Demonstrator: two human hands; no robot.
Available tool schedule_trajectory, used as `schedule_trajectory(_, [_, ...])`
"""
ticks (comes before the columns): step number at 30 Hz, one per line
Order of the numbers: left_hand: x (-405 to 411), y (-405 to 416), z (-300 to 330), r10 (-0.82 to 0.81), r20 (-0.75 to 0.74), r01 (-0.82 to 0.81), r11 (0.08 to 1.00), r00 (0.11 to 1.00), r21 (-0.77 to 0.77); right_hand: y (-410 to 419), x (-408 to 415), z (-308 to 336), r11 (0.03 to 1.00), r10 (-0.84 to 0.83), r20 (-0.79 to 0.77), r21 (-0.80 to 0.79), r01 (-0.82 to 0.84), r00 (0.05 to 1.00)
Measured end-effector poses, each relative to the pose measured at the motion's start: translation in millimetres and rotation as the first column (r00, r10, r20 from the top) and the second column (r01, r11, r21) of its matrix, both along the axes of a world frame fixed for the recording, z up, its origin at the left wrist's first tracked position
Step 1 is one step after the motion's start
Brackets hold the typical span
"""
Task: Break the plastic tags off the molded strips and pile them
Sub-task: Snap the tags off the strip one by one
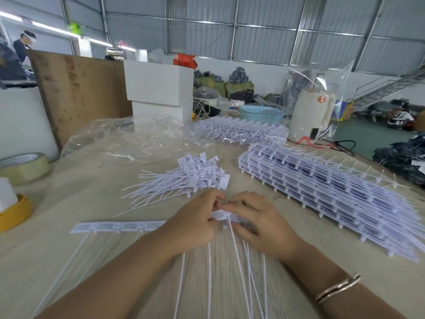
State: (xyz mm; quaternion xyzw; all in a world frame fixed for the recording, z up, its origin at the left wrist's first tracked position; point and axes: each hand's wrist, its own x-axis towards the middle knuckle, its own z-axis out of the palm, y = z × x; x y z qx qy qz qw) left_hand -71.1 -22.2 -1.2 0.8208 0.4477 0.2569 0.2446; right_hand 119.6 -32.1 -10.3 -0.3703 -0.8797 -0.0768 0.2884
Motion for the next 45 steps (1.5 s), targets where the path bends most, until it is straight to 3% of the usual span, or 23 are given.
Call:
schedule_trajectory(2, [5,-5,2,-0.037,0.032,0.036,0.999,0.999,0.023,1,-6,0,0.991,-0.009,0.099,0.136,-0.004,0.995])
schedule_trajectory(5, [2,-7,6,-0.034,-0.026,0.035,0.998,0.999,0.046,6,-5,1,0.969,-0.019,0.093,0.246,-0.005,0.995])
schedule_trajectory(9, [-12,3,9,0.105,-0.276,-0.063,0.986,0.955,0.154,9,3,0,0.960,-0.068,0.003,0.272,0.065,0.998])
schedule_trajectory(13, [-11,10,-2,0.099,-0.274,-0.048,0.981,0.957,0.188,10,5,0,0.954,-0.095,-0.024,0.283,0.098,0.995])
schedule_trajectory(15, [-13,14,-8,0.052,-0.182,-0.021,0.985,0.982,0.172,11,5,-2,0.967,-0.085,-0.046,0.237,0.093,0.995])
schedule_trajectory(18, [-15,18,-11,0.007,-0.051,0.001,0.989,0.999,0.150,11,7,-4,0.998,-0.038,-0.130,0.035,0.043,0.991])
schedule_trajectory(23, [-12,19,-15,-0.007,0.078,-0.003,0.991,0.997,0.130,14,8,-3,0.969,0.006,-0.321,-0.233,-0.086,0.947])
schedule_trajectory(27, [-11,21,-19,-0.002,0.084,-0.009,0.991,0.997,0.133,13,10,0,0.932,0.014,-0.405,-0.327,-0.159,0.914])
schedule_trajectory(32, [-9,21,-20,-0.002,0.117,-0.013,0.992,0.993,0.128,12,8,1,0.890,-0.095,-0.465,-0.436,-0.135,0.880])
schedule_trajectory(37, [-11,19,-21,-0.013,0.065,0.004,0.992,0.998,0.126,13,19,2,0.888,-0.267,-0.622,-0.455,-0.062,0.736])
schedule_trajectory(45, [-9,14,-18,0.052,0.035,-0.055,0.995,0.998,0.087,13,12,0,0.915,-0.082,-0.487,-0.384,-0.128,0.870])
